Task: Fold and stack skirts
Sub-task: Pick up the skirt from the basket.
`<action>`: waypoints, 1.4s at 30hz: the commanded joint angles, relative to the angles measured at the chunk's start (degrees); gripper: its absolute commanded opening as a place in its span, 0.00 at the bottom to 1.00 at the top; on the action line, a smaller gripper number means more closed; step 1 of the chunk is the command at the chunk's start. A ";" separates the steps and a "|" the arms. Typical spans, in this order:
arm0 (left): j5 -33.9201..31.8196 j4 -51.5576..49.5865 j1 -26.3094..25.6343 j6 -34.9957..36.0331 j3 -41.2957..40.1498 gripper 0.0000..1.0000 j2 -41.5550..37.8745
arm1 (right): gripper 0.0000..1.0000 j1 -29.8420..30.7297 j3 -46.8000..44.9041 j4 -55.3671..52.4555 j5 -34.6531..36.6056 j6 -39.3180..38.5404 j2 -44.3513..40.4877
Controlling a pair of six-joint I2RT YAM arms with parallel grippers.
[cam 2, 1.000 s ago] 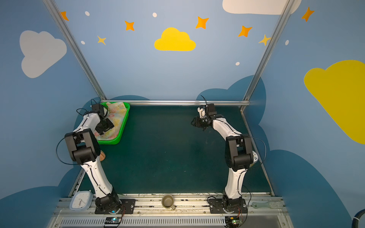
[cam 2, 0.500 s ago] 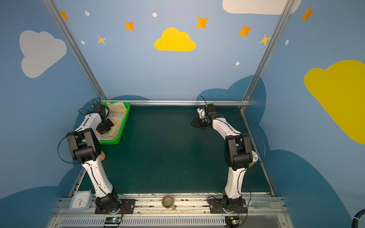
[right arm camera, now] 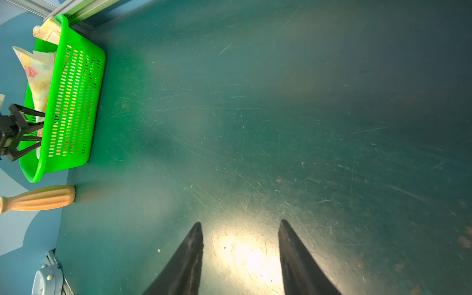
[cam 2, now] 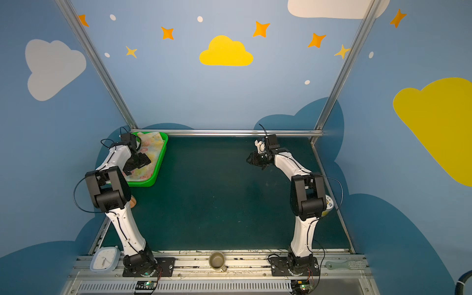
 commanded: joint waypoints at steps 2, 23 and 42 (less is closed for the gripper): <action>-0.69 -2.13 0.08 0.43 2.73 0.87 3.35 | 0.48 0.18 2.66 -1.57 -0.64 -0.47 1.77; 3.18 0.81 -0.80 -1.28 -2.67 0.04 -8.58 | 0.46 0.89 3.21 -3.19 -1.10 0.20 -0.74; 11.85 3.18 -0.88 -4.58 5.49 0.04 -24.38 | 0.47 1.94 2.32 -3.19 -1.69 1.82 -6.78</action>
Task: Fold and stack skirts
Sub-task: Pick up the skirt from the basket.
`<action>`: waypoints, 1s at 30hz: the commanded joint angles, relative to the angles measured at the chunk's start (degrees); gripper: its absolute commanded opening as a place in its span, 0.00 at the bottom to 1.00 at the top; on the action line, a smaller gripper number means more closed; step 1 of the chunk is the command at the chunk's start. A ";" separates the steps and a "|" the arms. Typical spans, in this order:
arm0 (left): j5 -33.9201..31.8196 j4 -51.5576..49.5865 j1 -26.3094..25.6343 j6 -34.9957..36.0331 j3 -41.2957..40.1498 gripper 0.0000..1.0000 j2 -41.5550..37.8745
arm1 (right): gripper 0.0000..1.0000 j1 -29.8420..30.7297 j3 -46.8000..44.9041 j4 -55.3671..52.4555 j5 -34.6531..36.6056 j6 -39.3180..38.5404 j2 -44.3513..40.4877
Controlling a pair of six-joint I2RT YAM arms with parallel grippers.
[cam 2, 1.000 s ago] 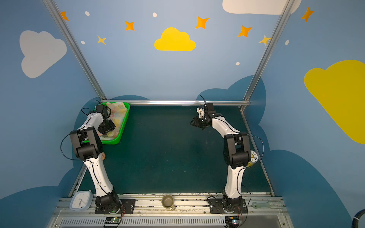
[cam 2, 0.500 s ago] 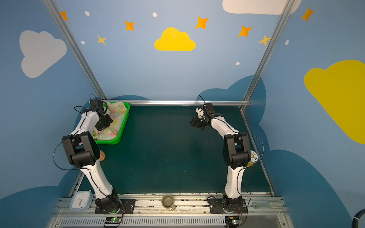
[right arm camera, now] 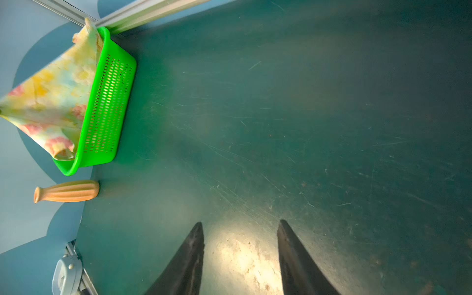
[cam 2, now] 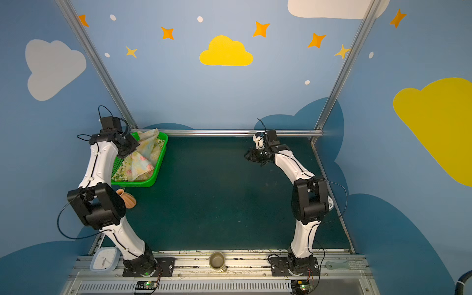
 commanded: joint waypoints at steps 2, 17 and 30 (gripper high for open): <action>4.39 3.75 -0.27 -1.29 4.03 0.04 -5.97 | 0.47 0.42 -0.70 -0.61 -0.65 0.91 -3.41; 17.89 5.95 -7.87 1.26 21.03 0.04 -9.17 | 0.47 0.84 -4.79 1.54 -1.05 1.35 -11.43; 27.04 5.92 -22.37 -1.31 36.07 0.04 -1.11 | 0.47 0.87 -11.49 6.73 0.58 1.47 -20.33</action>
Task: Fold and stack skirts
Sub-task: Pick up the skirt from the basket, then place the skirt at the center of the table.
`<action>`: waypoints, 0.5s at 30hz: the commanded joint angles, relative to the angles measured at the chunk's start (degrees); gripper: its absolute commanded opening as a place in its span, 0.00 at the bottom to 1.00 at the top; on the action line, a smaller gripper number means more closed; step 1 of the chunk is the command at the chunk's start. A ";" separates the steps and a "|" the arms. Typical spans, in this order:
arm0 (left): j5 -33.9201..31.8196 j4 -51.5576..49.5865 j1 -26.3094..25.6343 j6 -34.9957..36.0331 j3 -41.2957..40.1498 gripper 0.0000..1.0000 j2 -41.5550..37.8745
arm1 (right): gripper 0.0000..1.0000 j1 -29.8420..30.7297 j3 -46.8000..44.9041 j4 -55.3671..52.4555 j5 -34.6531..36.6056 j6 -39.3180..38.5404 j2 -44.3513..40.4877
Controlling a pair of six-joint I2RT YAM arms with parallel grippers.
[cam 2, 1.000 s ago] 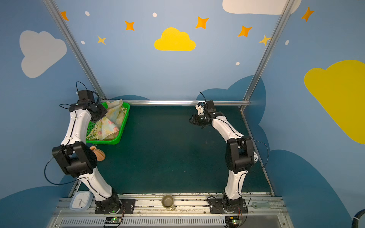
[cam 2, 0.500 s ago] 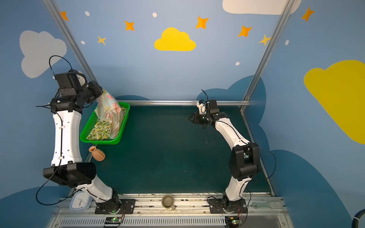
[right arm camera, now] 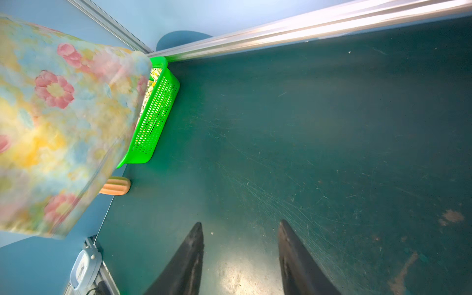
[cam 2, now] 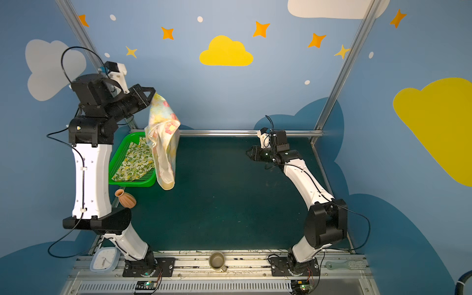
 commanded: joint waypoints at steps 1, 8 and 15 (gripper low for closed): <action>3.72 1.68 -3.92 -0.86 0.87 0.04 2.96 | 0.48 0.38 -2.09 2.83 1.10 0.57 -3.35; 2.52 5.24 -13.78 -1.38 -9.82 0.04 6.20 | 0.48 0.24 -8.69 3.60 5.78 0.94 -10.77; 2.98 14.36 -20.58 -5.60 -23.50 0.04 9.05 | 0.50 -0.38 -13.28 1.76 10.72 -0.97 -18.56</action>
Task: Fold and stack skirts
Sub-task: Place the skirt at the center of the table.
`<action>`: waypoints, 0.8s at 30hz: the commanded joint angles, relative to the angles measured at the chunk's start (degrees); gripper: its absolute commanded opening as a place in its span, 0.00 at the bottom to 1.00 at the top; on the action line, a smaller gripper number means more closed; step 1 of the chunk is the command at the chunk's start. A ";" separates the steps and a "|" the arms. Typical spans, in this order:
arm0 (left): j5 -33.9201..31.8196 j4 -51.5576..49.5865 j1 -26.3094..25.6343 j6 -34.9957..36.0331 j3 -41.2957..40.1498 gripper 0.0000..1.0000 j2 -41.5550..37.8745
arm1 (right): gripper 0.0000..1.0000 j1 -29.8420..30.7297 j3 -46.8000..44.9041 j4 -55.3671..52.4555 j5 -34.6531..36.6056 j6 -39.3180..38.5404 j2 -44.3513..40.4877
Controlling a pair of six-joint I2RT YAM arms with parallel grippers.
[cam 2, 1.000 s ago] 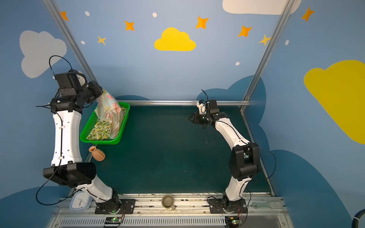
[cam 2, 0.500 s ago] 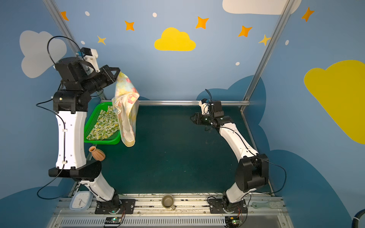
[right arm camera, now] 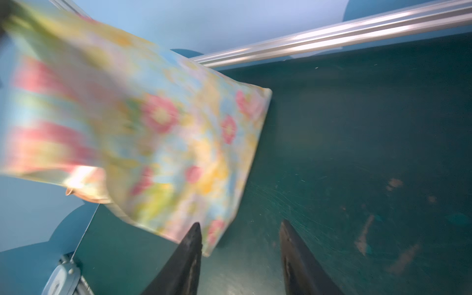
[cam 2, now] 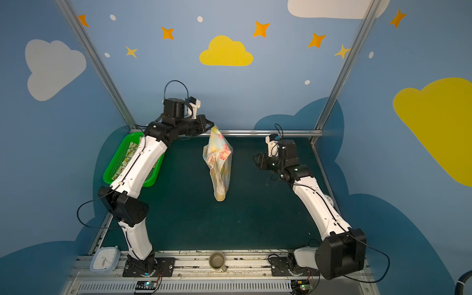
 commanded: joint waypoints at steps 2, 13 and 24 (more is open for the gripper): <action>0.97 7.88 -3.48 -2.26 -4.84 0.04 0.86 | 0.50 -0.30 -0.91 -1.83 3.90 -1.78 -3.19; 7.94 21.64 -8.80 -12.06 -21.53 0.52 3.00 | 0.50 -0.14 -4.04 -2.81 4.27 -0.36 -2.36; 3.44 21.79 -4.66 -15.76 -50.60 0.84 -15.31 | 0.49 3.21 -4.67 -2.60 2.92 0.33 7.05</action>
